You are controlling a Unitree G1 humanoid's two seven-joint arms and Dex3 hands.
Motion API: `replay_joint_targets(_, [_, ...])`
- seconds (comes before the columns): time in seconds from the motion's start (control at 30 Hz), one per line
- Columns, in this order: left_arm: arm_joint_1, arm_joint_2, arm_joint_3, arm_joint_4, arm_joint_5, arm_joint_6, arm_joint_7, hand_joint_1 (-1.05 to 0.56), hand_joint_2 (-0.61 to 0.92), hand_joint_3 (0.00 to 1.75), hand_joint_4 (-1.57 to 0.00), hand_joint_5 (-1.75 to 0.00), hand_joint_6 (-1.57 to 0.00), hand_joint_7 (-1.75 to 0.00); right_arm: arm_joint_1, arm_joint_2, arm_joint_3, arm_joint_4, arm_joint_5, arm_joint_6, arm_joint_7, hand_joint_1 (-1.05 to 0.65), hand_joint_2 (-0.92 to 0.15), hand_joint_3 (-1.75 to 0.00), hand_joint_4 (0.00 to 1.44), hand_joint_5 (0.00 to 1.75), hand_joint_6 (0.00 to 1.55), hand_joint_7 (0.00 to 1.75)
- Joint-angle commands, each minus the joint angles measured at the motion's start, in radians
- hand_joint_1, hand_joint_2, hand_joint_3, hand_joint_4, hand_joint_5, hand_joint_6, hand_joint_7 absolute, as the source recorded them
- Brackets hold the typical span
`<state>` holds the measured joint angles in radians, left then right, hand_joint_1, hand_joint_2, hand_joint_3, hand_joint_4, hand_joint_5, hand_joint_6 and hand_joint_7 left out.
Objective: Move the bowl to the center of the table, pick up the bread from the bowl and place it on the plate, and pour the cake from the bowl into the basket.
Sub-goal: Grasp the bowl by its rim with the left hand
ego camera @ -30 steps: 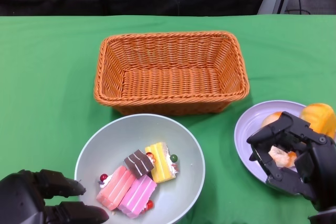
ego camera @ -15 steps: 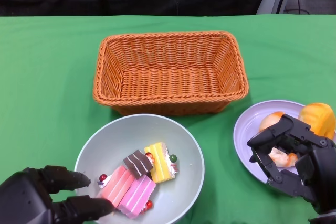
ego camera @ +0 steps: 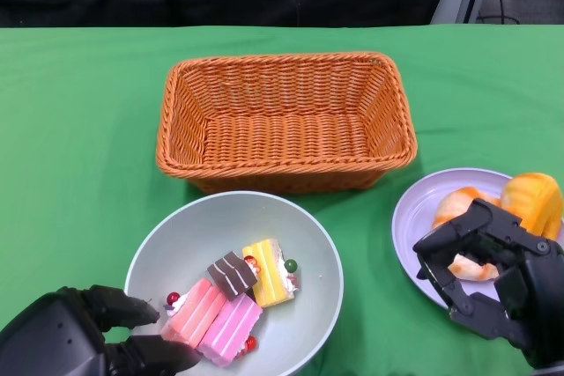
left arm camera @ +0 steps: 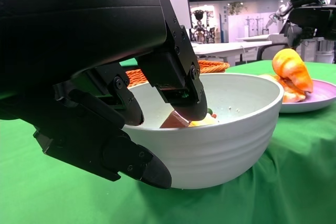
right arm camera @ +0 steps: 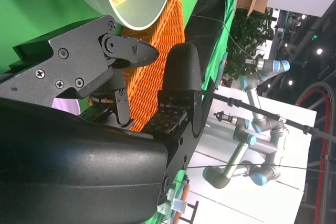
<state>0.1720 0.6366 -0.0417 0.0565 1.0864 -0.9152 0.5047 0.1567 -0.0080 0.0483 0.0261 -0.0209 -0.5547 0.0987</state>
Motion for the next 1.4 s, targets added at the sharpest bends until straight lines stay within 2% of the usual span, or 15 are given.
replay_joint_targets(0.03, [0.000,0.023,-0.020,-0.011,0.003,0.034,0.020,-0.46,0.67,0.00,-0.97,0.00,-0.94,0.00,0.015,-0.003,-0.003,-0.023,0.009,0.004,-0.005,-0.07,-0.72,-0.60,0.73,1.42,0.76,1.10])
replay_joint_targets(0.3, [0.014,0.009,-0.068,-0.059,0.029,0.147,0.032,-0.47,0.69,0.01,-0.94,0.00,-0.90,0.00,0.030,-0.005,-0.002,-0.035,0.004,0.004,-0.009,-0.07,-0.72,-0.58,0.72,1.43,0.76,1.10])
replay_joint_targets(0.53, [0.017,-0.006,-0.128,-0.116,0.024,0.245,-0.028,-0.47,0.71,0.01,-0.90,0.00,-0.89,0.00,0.037,-0.010,0.002,-0.036,0.010,-0.002,0.003,-0.09,-0.73,-0.55,0.71,1.43,0.75,1.10])
replay_joint_targets(0.7, [0.007,0.000,-0.161,-0.152,0.015,0.300,-0.113,-0.49,0.72,0.00,-0.90,0.00,-0.91,-0.01,0.037,-0.008,0.005,-0.026,0.014,-0.018,0.006,-0.07,-0.73,-0.56,0.72,1.43,0.75,1.09])
replay_joint_targets(0.97, [0.010,0.011,-0.178,-0.174,0.013,0.355,-0.174,-0.49,0.72,0.00,-0.92,-0.01,-0.93,-0.01,0.039,-0.004,0.007,-0.033,0.015,-0.008,0.004,-0.07,-0.72,-0.59,0.71,1.43,0.75,1.10])
replay_joint_targets(1.4, [0.011,0.008,-0.213,-0.183,0.056,0.449,-0.195,-0.48,0.72,0.00,-0.90,0.00,-0.90,0.00,0.043,-0.007,0.008,-0.034,0.020,-0.012,0.011,-0.08,-0.70,-0.62,0.71,1.45,0.75,1.10])
